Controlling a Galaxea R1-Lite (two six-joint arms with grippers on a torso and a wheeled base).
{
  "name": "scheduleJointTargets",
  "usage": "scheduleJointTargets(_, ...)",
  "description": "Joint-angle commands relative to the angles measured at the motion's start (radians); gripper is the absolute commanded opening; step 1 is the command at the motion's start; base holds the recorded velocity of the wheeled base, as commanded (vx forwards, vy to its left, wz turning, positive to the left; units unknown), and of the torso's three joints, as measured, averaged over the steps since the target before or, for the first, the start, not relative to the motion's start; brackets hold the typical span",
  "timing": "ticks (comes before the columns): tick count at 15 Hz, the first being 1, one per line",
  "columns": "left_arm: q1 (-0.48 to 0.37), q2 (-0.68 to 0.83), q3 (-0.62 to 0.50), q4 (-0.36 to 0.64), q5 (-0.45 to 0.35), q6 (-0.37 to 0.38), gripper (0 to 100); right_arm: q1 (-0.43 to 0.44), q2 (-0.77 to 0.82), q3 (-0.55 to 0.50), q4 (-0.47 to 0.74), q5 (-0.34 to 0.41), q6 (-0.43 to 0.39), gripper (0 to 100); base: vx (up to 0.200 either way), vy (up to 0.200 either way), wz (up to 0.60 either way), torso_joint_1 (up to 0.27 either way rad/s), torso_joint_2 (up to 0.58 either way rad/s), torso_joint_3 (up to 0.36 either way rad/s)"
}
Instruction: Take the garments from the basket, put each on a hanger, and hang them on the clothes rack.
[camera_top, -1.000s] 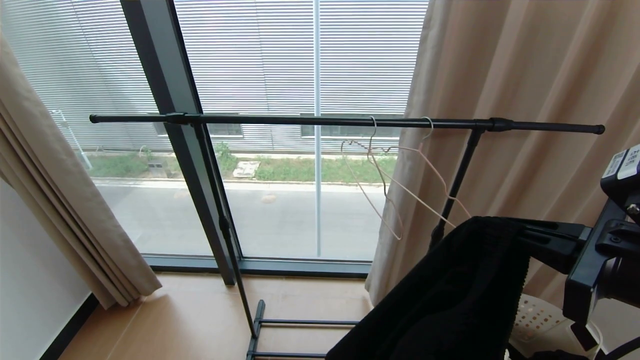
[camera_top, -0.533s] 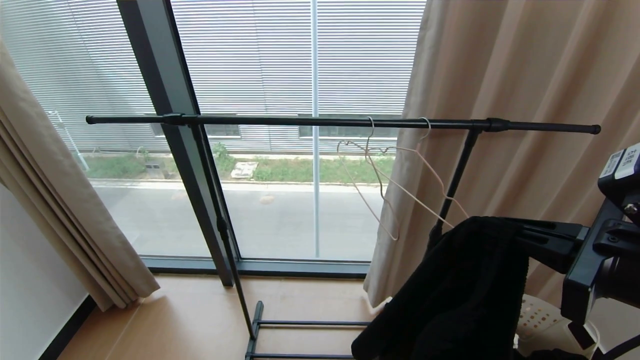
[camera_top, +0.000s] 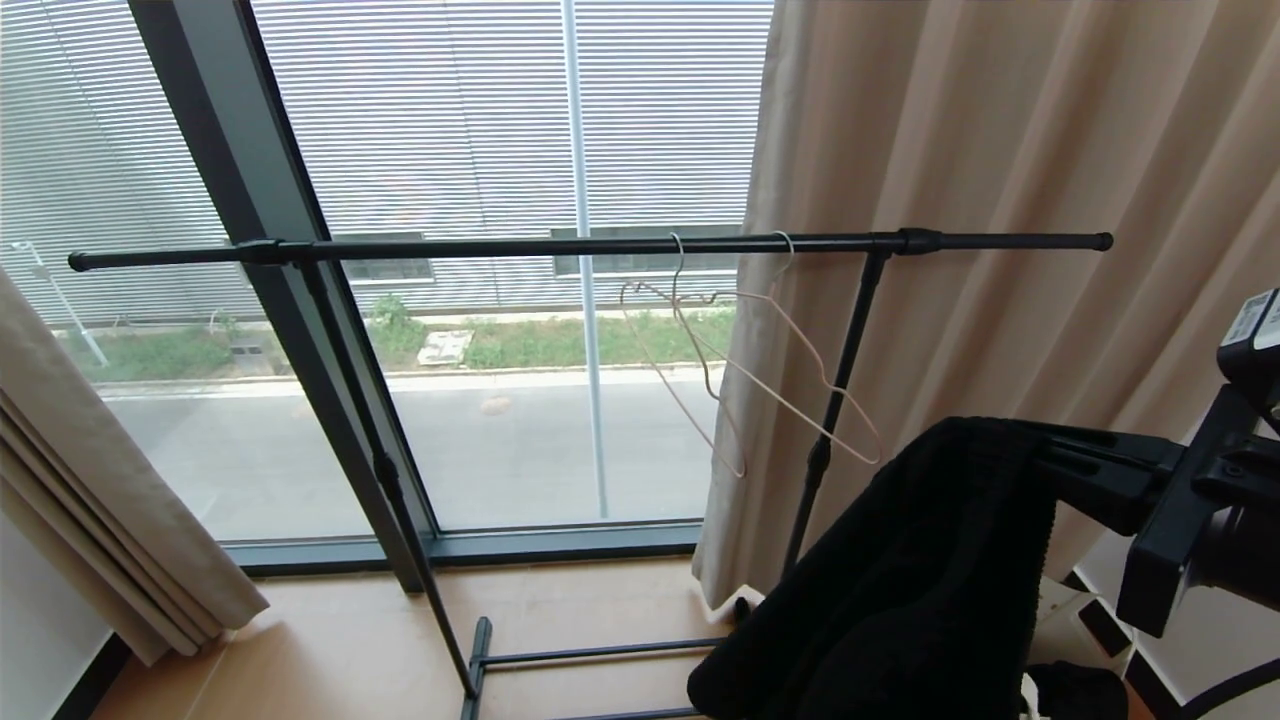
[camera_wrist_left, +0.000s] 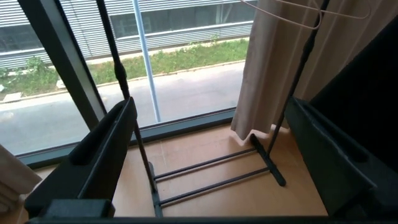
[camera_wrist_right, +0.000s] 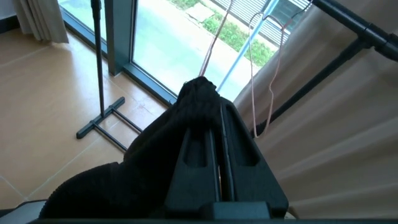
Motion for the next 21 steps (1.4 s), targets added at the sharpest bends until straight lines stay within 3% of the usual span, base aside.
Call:
scheduleJointTargets(1, -0.004, 0.006, -0.002, 0.002, -0.002, 0.002, 100, 0.001, 0.008, 0.026, -0.028, -0.001, -0.003, 0, 0.0, 0.0, 0.0, 0.0, 0.0, 0.0)
scheduleJointTargets(6, -0.096, 0.437, -0.002, 0.002, -0.023, 0.002, 100, 0.001, 0.048, 0.046, -0.028, -0.009, -0.007, 0, 0.0, 0.0, 0.0, 0.0, 0.0, 0.0)
scheduleJointTargets(9, -0.312, 0.578, -0.004, 0.001, -0.042, 0.002, 100, 0.001, 0.094, 0.077, -0.036, -0.009, -0.006, 0, 0.0, 0.0, 0.0, 0.0, 0.0, 0.0)
scheduleJointTargets(12, -0.444, 0.682, -0.004, 0.001, -0.043, 0.002, 100, 0.001, 0.106, 0.119, -0.042, -0.008, -0.006, 0, 0.0, 0.0, 0.0, 0.0, 0.0, 0.0)
scheduleJointTargets(16, -0.47, 0.77, -0.024, -0.024, -0.055, -0.019, 100, 0.002, 0.11, 0.113, -0.042, -0.011, -0.006, 0, 0.0, 0.0, 0.0, 0.0, 0.0, 0.0)
scheduleJointTargets(19, -0.47, 0.902, -0.033, -0.121, -0.1, -0.098, 100, 0.005, 0.103, 0.115, -0.042, -0.031, -0.006, 0, 0.0, 0.0, 0.0, 0.0, 0.0, 0.0)
scheduleJointTargets(21, -0.464, 1.0, -0.051, -0.187, -0.104, -0.099, 100, 0.004, 0.111, 0.113, -0.042, -0.031, -0.004, 0, 0.0, 0.0, 0.0, 0.0, 0.0, 0.0)
